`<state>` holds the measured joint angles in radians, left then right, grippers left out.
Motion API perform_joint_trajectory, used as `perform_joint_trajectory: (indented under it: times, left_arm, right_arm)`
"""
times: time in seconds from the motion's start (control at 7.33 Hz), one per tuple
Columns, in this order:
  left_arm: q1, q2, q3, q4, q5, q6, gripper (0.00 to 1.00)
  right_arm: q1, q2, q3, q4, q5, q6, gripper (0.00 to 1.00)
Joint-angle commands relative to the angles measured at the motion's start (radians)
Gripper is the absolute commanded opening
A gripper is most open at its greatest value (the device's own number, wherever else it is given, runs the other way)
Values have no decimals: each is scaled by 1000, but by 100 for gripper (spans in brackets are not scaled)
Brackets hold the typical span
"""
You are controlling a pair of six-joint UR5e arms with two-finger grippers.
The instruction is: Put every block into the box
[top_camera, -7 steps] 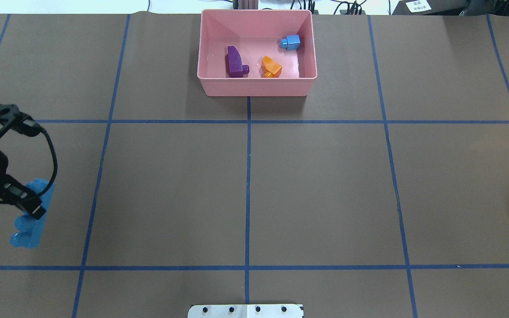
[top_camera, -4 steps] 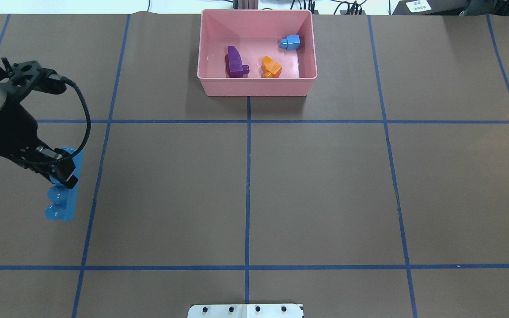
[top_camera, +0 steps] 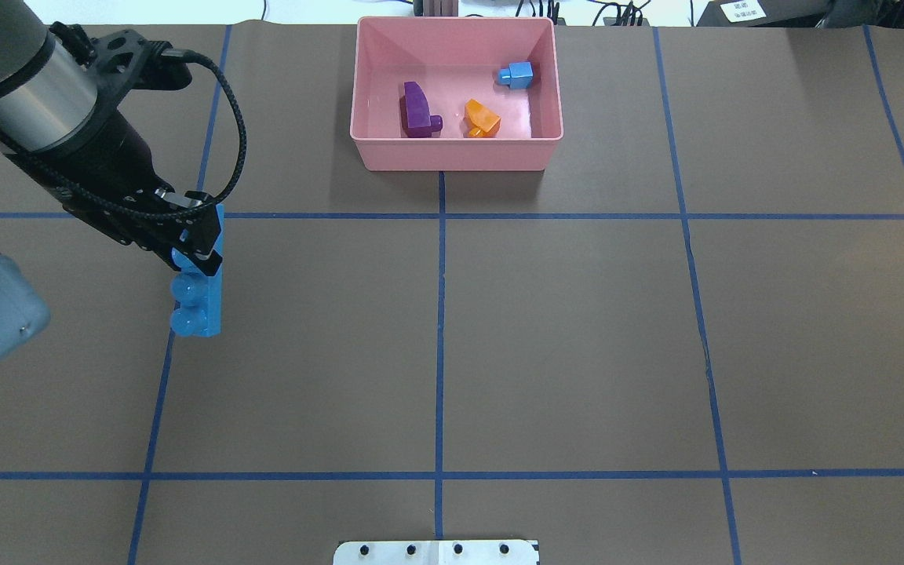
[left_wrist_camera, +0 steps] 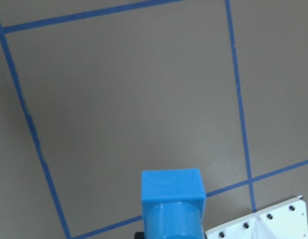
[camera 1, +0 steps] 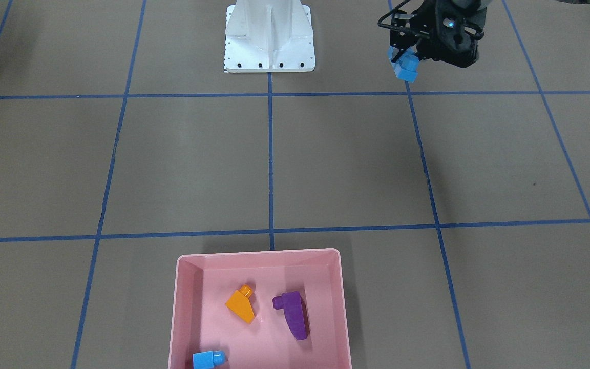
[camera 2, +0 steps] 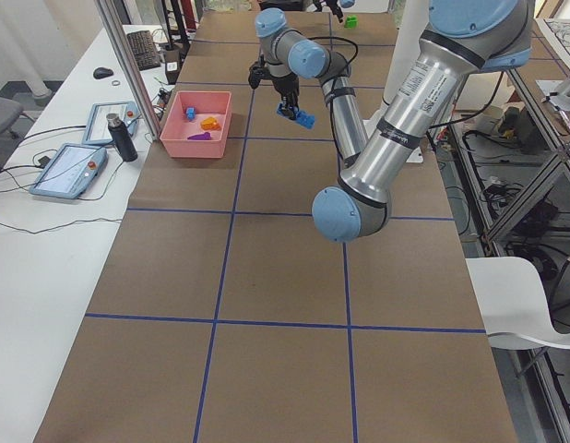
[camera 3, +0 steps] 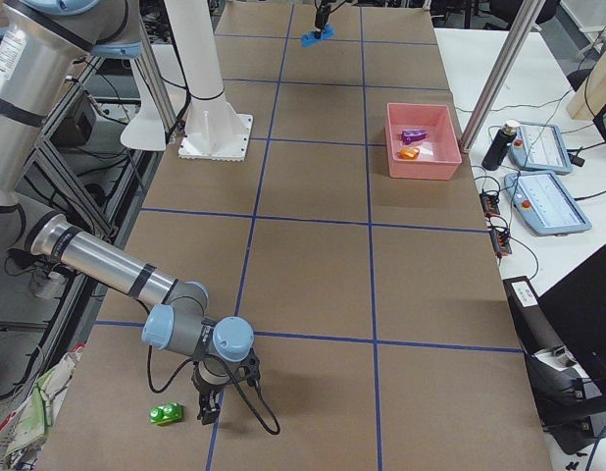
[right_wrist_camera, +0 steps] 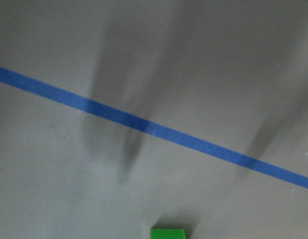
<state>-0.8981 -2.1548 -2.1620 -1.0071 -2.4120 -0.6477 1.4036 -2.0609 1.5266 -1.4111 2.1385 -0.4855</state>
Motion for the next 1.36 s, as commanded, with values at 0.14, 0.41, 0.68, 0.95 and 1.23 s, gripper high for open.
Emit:
perform_joint_trajectory:
  times: [0.14, 0.41, 0.68, 0.95, 1.23]
  left_arm:
    - [1, -84, 72, -16, 7, -30, 0]
    - [-1, -114, 111, -47, 10, -41, 0]
    - [-5, -119, 125, -51, 10, -35, 0]
    - [-18, -126, 223, -198, 10, -61, 0]
    - [-18, -128, 277, -315, 11, -133, 0]
  right_arm:
    - [0, -24, -35, 0, 1, -19, 100]
    - [-2, -21, -52, -5, 9, -16, 100]
    - [-3, -12, -62, -6, 9, -10, 97]
    - [-3, -8, -63, -6, 12, -10, 80]
    - [-3, -8, -63, -11, 15, -10, 36]
